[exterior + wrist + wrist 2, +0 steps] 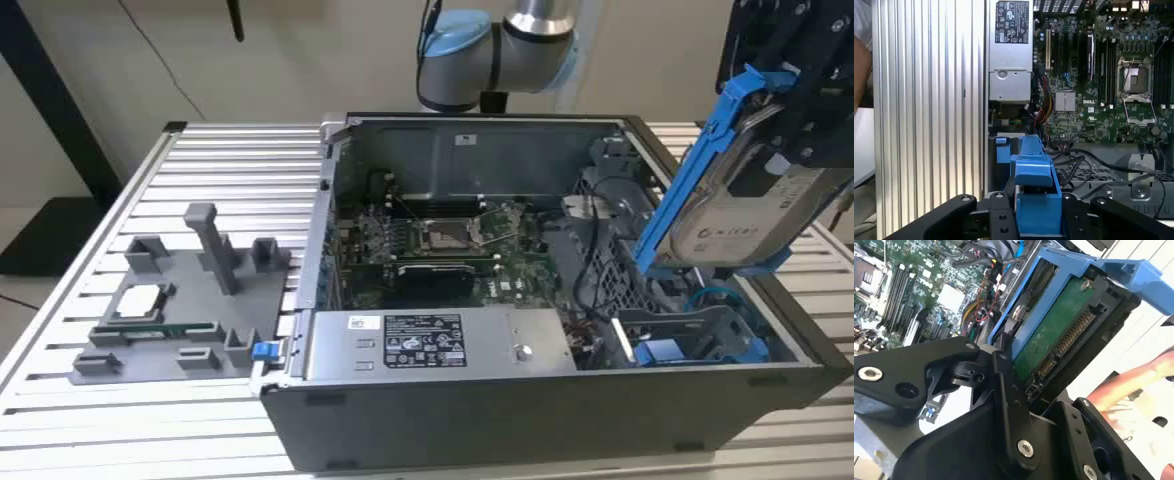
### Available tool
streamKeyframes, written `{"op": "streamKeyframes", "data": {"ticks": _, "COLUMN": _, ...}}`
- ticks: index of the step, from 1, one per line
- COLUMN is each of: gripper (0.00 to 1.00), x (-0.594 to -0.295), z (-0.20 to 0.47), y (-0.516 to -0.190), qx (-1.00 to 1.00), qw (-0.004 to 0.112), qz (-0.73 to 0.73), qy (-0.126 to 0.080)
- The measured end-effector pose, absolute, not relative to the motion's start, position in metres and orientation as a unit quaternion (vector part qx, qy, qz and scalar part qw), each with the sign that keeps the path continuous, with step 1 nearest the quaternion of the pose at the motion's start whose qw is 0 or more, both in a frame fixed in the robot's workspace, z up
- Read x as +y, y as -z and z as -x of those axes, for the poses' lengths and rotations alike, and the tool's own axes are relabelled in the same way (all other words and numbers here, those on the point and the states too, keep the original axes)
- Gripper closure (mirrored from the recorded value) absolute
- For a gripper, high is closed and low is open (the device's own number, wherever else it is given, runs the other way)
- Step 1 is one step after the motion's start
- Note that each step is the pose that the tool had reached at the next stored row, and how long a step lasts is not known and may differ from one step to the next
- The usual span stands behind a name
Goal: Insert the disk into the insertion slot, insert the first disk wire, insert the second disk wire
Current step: 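Insert the disk into the insertion slot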
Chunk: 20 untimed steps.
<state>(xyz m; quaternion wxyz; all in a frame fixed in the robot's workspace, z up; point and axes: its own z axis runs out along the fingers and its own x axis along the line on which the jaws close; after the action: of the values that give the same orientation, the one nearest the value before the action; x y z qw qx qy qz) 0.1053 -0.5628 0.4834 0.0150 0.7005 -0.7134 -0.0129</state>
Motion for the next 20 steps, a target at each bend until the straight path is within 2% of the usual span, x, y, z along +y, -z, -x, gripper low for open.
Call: {"op": "streamKeyframes", "data": {"ticks": 20, "gripper": 1.0, "x": -0.5629, "z": -0.1064, "y": -0.4741, "qx": -0.718, "qw": 0.015, "qz": -0.696, "qy": 0.013}}
